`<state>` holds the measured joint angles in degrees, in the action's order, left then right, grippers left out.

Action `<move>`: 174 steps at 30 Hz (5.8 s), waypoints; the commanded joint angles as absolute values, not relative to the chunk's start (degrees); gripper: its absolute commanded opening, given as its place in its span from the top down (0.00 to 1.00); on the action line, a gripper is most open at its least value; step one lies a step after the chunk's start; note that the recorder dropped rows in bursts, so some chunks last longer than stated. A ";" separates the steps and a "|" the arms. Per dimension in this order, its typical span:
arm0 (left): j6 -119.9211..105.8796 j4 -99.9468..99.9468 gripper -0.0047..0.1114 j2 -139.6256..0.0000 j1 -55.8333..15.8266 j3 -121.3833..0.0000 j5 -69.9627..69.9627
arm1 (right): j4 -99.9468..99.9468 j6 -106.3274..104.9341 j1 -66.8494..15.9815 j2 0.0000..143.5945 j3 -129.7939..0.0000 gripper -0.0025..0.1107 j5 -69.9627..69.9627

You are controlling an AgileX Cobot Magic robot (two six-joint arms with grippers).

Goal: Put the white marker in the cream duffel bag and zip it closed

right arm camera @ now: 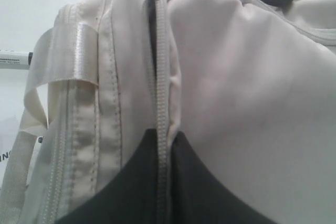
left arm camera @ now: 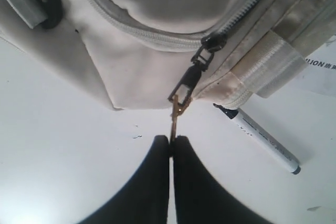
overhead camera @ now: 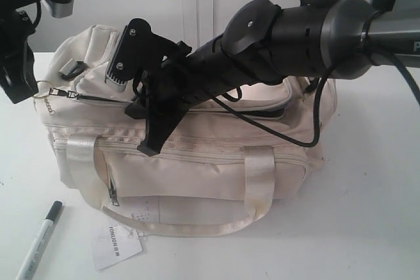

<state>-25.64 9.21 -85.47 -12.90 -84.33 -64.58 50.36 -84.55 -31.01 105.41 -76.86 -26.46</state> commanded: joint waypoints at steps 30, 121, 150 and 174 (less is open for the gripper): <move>-23.97 15.68 0.96 -85.47 -9.85 -83.99 -59.65 | 48.99 -84.13 -30.89 104.73 -76.88 0.98 -26.69; -7.54 1.97 0.47 -78.56 -9.85 -75.75 -49.68 | 46.57 -81.61 -30.89 102.86 -76.88 0.88 -28.46; -8.74 -30.12 0.41 -67.31 -9.85 -47.08 -12.57 | 31.86 -32.62 -28.97 102.84 -89.94 0.53 -43.91; -1.29 -41.96 0.41 -67.17 2.14 -40.27 -18.23 | 23.43 -48.94 -29.10 114.28 -99.89 0.55 -48.01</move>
<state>-1.66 -39.68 -67.68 1.94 -41.63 -19.26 24.08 -47.58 -29.61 113.48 -99.50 -48.65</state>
